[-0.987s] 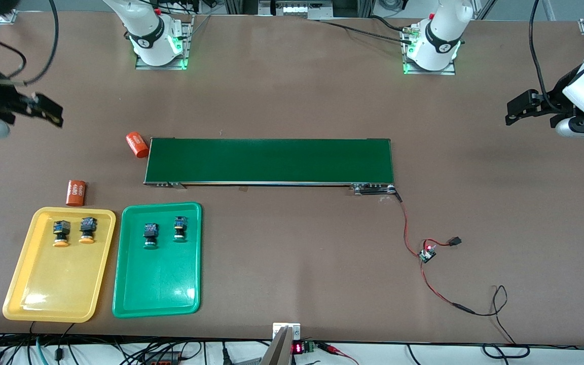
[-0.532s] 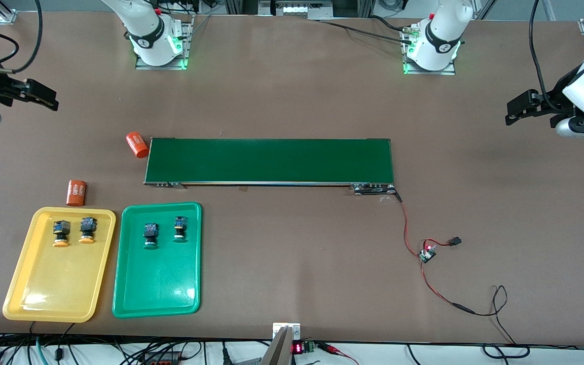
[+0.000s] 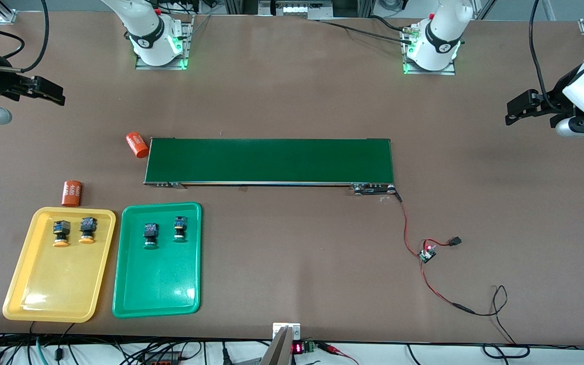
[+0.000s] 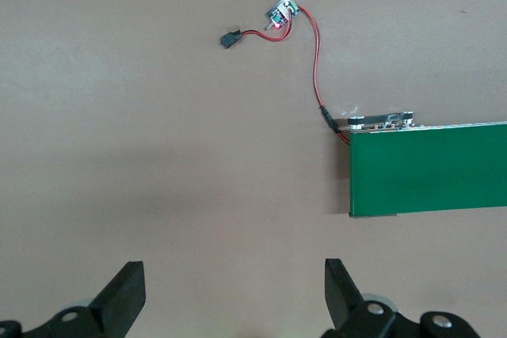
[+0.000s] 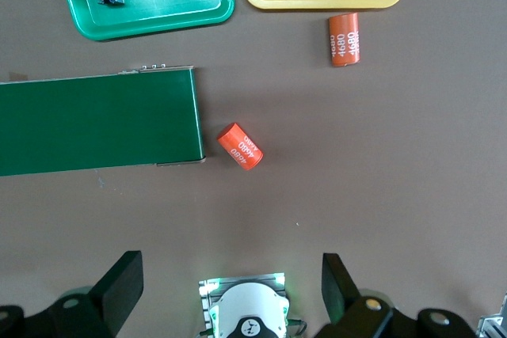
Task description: Sort buttons by color to trays
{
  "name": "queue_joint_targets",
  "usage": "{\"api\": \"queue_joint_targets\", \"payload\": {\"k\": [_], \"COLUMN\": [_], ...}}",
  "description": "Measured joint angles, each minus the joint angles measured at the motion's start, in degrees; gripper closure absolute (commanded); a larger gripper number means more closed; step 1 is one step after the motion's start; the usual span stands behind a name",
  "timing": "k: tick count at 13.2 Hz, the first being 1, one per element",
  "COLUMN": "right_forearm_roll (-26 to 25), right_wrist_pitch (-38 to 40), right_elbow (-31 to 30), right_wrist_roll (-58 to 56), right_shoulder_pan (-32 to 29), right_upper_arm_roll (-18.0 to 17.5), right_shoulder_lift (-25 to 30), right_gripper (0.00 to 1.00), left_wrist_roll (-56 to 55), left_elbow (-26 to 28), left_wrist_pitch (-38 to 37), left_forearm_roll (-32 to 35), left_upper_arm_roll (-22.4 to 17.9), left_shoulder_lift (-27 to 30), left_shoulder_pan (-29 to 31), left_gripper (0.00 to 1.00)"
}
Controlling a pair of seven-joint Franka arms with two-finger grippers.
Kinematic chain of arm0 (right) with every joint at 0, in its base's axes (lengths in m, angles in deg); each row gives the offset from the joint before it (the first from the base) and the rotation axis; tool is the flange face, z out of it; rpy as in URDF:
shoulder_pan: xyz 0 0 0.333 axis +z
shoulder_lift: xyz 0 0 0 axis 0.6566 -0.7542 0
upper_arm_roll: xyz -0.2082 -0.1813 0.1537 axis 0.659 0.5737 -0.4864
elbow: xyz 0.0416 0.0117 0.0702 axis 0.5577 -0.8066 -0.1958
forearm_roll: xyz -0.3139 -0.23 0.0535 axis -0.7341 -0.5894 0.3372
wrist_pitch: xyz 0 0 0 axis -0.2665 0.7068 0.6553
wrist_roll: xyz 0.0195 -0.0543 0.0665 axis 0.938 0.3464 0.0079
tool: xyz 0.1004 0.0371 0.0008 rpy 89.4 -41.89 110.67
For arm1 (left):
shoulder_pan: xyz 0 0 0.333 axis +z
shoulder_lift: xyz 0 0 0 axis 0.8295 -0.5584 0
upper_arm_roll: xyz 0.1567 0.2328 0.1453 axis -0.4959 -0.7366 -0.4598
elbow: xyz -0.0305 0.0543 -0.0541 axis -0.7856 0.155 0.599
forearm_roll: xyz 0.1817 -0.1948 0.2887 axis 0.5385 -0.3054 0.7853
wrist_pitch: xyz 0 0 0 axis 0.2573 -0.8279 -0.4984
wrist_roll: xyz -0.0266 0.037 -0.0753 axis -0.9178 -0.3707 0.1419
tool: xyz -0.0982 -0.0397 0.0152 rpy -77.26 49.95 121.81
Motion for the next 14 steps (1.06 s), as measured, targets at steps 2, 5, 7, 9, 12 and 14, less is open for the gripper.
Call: {"api": "queue_joint_targets", "payload": {"k": [2,5,7,9,12,14], "right_forearm_roll": [0.9,1.0,1.4,2.3,3.0,3.1], "right_wrist_pitch": [0.8,1.0,0.3,-3.3,-7.3,-8.2], "right_elbow": [1.3,3.7,4.1,4.1,4.1,4.1], "right_wrist_roll": [0.2,0.7,0.9,1.0,1.1,1.1], "right_shoulder_pan": [0.1,0.5,0.5,0.6,0.6,0.6], "right_upper_arm_roll": [0.0,0.0,0.0,0.0,0.0,0.0], "right_shoulder_lift": [-0.5,-2.2,-3.0,-3.7,-4.8,-5.2], "right_gripper": [0.0,0.0,0.0,0.0,0.0,0.0], "left_wrist_roll": [0.0,0.0,0.0,0.0,0.0,0.0], "left_elbow": [0.0,0.0,0.0,0.0,0.0,0.0], "left_wrist_pitch": [0.0,0.0,0.0,0.0,0.0,0.0], "left_forearm_roll": [0.0,0.0,0.0,0.0,0.0,0.0], "left_upper_arm_roll": [0.0,0.0,0.0,0.0,0.0,0.0], "left_shoulder_lift": [0.0,0.0,0.0,0.0,0.0,0.0], "left_shoulder_pan": [0.0,0.0,0.0,0.0,0.0,0.0], "left_gripper": [0.0,0.0,0.0,0.0,0.0,0.0]}}
